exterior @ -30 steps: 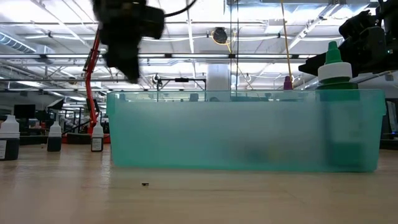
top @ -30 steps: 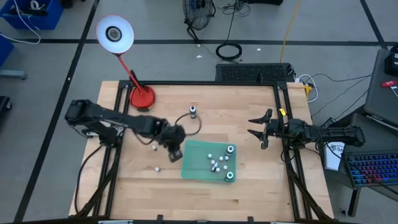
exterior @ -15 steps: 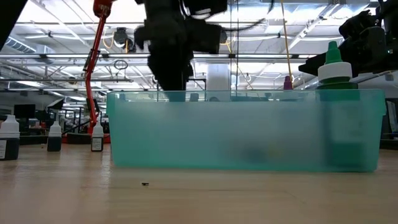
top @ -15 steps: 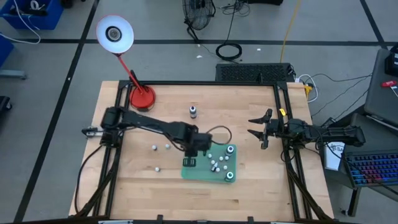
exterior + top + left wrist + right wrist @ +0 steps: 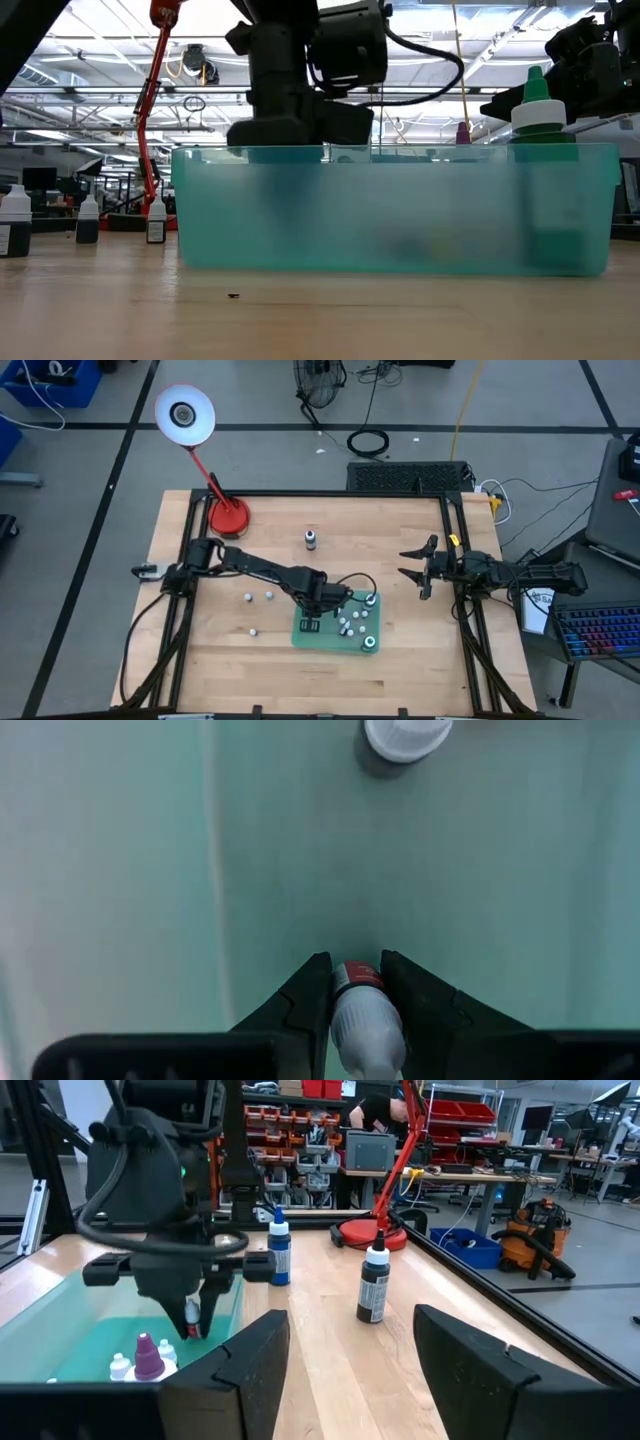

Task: Pick & Place food coloring
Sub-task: Put the small red food coloring bottle into the green bin

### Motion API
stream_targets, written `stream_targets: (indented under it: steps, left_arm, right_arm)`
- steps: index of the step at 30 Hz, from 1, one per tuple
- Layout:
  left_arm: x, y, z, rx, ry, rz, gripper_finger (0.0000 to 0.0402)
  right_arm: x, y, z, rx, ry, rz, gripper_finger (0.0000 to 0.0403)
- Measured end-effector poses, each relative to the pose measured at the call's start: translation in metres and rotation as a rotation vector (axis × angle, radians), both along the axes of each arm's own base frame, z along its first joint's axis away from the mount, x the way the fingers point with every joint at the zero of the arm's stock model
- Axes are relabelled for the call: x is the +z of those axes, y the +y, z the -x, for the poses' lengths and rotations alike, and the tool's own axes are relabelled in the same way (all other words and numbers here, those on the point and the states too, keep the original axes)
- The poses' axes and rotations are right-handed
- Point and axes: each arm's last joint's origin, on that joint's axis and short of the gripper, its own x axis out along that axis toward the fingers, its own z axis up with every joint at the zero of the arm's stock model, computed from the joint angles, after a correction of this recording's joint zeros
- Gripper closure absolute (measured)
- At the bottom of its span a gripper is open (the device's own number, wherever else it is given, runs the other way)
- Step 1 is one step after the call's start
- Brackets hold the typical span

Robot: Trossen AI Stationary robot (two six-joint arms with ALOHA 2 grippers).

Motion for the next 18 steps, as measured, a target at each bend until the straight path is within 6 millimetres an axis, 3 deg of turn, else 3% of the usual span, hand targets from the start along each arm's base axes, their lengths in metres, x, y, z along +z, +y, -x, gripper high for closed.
stream_targets:
  steps: [18]
  left_arm:
    - [0.0004,-0.0008,0.0001,0.098,0.008,0.054,0.0301]
  right_arm:
    - [0.0,0.0,0.0,0.0,0.0,0.0,0.0199]
